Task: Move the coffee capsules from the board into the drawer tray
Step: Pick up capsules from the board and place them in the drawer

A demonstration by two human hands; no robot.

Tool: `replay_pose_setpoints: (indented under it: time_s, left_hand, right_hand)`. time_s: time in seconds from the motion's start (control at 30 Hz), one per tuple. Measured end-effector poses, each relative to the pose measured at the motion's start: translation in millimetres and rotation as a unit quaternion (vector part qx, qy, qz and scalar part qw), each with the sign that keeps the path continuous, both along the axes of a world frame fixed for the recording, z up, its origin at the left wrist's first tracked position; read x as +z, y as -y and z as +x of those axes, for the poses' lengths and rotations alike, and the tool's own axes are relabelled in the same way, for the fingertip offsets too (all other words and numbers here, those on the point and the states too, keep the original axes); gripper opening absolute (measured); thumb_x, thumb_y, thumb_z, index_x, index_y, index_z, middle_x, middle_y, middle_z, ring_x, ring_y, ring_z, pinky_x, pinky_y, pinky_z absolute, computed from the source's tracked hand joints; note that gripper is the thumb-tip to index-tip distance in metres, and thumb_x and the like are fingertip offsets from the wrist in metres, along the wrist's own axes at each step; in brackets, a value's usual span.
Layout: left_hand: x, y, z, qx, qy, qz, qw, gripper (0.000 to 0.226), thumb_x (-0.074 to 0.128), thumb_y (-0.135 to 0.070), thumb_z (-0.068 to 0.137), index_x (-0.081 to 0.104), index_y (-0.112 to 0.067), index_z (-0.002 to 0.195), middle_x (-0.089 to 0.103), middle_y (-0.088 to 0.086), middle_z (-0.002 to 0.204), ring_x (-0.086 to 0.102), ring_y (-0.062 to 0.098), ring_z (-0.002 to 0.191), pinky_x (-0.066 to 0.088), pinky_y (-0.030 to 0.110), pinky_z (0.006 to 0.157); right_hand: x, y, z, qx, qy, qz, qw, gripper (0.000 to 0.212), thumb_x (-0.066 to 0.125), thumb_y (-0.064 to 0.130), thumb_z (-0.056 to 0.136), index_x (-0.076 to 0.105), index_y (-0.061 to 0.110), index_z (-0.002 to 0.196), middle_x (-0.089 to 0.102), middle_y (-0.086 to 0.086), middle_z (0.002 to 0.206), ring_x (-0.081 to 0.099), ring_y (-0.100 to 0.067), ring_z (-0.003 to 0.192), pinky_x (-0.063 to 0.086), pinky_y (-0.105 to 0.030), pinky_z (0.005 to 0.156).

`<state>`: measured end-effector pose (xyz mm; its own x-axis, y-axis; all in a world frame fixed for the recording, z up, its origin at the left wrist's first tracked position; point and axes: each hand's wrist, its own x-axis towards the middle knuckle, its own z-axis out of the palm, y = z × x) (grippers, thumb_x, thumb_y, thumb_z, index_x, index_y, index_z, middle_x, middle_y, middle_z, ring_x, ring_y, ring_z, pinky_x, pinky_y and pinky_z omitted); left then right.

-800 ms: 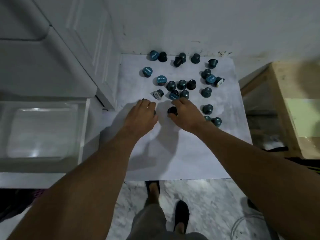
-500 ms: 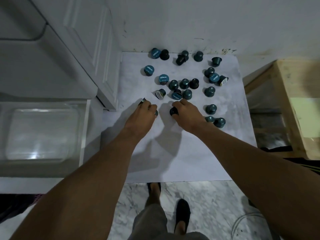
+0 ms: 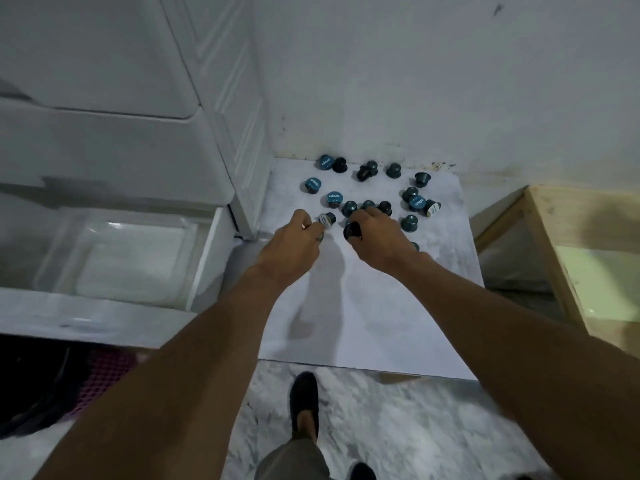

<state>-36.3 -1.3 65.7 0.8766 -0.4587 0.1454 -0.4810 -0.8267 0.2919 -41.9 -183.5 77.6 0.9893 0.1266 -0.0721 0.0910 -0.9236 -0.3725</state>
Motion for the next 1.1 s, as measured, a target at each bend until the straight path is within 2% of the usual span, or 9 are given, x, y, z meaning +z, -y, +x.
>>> replay_pose_setpoints:
  time_s: [0.07, 0.2, 0.33, 0.47, 0.63, 0.87, 1.1]
  left_hand:
    - [22.3, 1.6, -17.8, 0.037, -0.001, -0.025, 0.999, 0.021, 0.053, -0.006, 0.086, 0.06, -0.007, 0.106, 0.05, 0.015, 0.11, 0.059, 0.035, 0.076, 0.048, 0.04, 0.066]
    - [58.8, -0.9, -63.5, 0.102, 0.036, -0.092, 0.99, 0.019, 0.054, -0.005, 0.085, 0.058, -0.009, 0.104, 0.051, 0.012, 0.107, 0.058, 0.034, 0.079, 0.051, 0.041, 0.068]
    - [90.6, -12.4, -110.5, 0.14, 0.068, -0.12, 0.981, 0.038, 0.056, -0.007, 0.086, 0.057, -0.012, 0.123, 0.047, 0.013, 0.113, 0.058, 0.03, 0.086, 0.05, 0.038, 0.079]
    - [116.7, -31.5, -141.2, 0.18, 0.091, -0.127, 0.971, 0.035, 0.059, -0.008, 0.085, 0.059, -0.011, 0.12, 0.046, 0.012, 0.111, 0.056, 0.025, 0.085, 0.047, 0.027, 0.077]
    - [141.5, -68.4, -161.7, 0.217, 0.118, -0.127, 0.961, 0.037, 0.065, -0.017, 0.084, 0.057, -0.015, 0.12, 0.045, 0.012, 0.112, 0.057, 0.026, 0.083, 0.049, 0.031, 0.078]
    - [153.7, -143.5, -169.0, 0.259, 0.16, -0.132, 0.943, 0.026, 0.065, -0.022, 0.084, 0.056, -0.014, 0.106, 0.054, 0.011, 0.098, 0.055, 0.026, 0.076, 0.045, 0.031, 0.067]
    - [148.3, -244.5, -151.1, 0.255, 0.166, -0.141, 0.942, 0.021, 0.068, -0.031, 0.077, 0.054, -0.017, 0.085, 0.063, 0.0, 0.077, 0.057, 0.019, 0.068, 0.05, 0.034, 0.06]
  right_hand:
    - [19.5, -1.4, -10.0, 0.009, 0.025, 0.005, 1.0, 0.025, 0.053, 0.014, 0.087, 0.053, 0.005, 0.111, 0.055, -0.014, 0.107, 0.054, -0.034, 0.093, 0.035, -0.031, 0.07]
    - [52.6, -7.6, -41.1, 0.034, 0.075, 0.028, 0.996, 0.031, 0.053, 0.013, 0.084, 0.05, 0.01, 0.115, 0.055, -0.013, 0.107, 0.055, -0.036, 0.091, 0.036, -0.032, 0.07]
    - [86.7, -21.7, -73.8, 0.092, 0.117, 0.057, 0.987, 0.047, 0.053, 0.012, 0.086, 0.049, 0.018, 0.132, 0.052, -0.014, 0.117, 0.053, -0.032, 0.102, 0.044, -0.035, 0.082]
    - [116.1, -40.5, -93.6, 0.129, 0.152, 0.085, 0.976, 0.04, 0.056, 0.008, 0.084, 0.057, 0.013, 0.123, 0.05, -0.015, 0.111, 0.055, -0.032, 0.095, 0.049, -0.036, 0.082]
    - [143.1, -76.5, -107.1, 0.155, 0.186, 0.096, 0.966, 0.042, 0.068, 0.019, 0.082, 0.055, 0.013, 0.121, 0.049, -0.016, 0.11, 0.057, -0.033, 0.089, 0.051, -0.039, 0.082]
    - [152.4, -154.9, -107.4, 0.164, 0.207, 0.11, 0.958, 0.031, 0.067, 0.021, 0.083, 0.048, 0.011, 0.106, 0.051, -0.011, 0.099, 0.051, -0.027, 0.083, 0.034, -0.028, 0.068]
    - [139.7, -249.1, -94.5, 0.127, 0.207, 0.106, 0.964, 0.029, 0.07, 0.03, 0.079, 0.05, 0.013, 0.091, 0.058, -0.006, 0.086, 0.053, -0.025, 0.075, 0.045, -0.036, 0.065]
